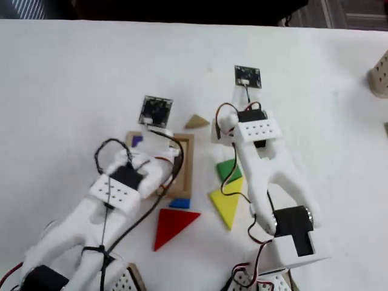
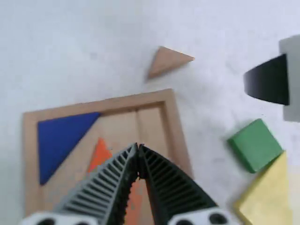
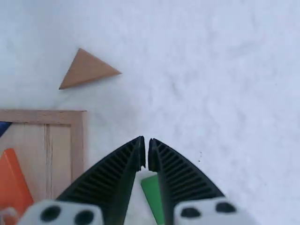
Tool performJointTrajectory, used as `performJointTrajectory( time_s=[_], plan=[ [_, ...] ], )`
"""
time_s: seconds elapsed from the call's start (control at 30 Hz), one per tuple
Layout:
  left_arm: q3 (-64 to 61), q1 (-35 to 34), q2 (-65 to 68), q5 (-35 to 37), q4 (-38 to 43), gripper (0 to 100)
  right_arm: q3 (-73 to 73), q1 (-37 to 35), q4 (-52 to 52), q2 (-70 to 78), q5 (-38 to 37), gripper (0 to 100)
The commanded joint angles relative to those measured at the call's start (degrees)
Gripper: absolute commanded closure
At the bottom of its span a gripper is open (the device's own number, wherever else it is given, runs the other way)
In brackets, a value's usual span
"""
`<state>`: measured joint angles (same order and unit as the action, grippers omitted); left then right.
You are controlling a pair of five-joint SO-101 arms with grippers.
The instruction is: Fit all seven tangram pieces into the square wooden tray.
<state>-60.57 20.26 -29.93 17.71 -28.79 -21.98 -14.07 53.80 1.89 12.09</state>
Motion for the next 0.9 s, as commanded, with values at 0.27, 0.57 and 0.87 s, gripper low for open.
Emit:
performJointTrajectory(
  time_s=[0.27, 0.57, 0.87],
  plan=[
    [8.79, 1.8, 23.25, 7.47, 6.33, 98, 0.7, 0.22, -1.27, -0.66, -0.7, 97.8],
    [5.63, -0.31, 16.92, 0.79, -7.47, 98, 0.26, 0.13, -3.3, -0.57, -0.7, 97.8],
    [5.54, -6.99, 13.93, -1.58, -11.87, 98, 0.79, -0.4, -3.38, 1.89, -0.79, 97.8]
  ],
)
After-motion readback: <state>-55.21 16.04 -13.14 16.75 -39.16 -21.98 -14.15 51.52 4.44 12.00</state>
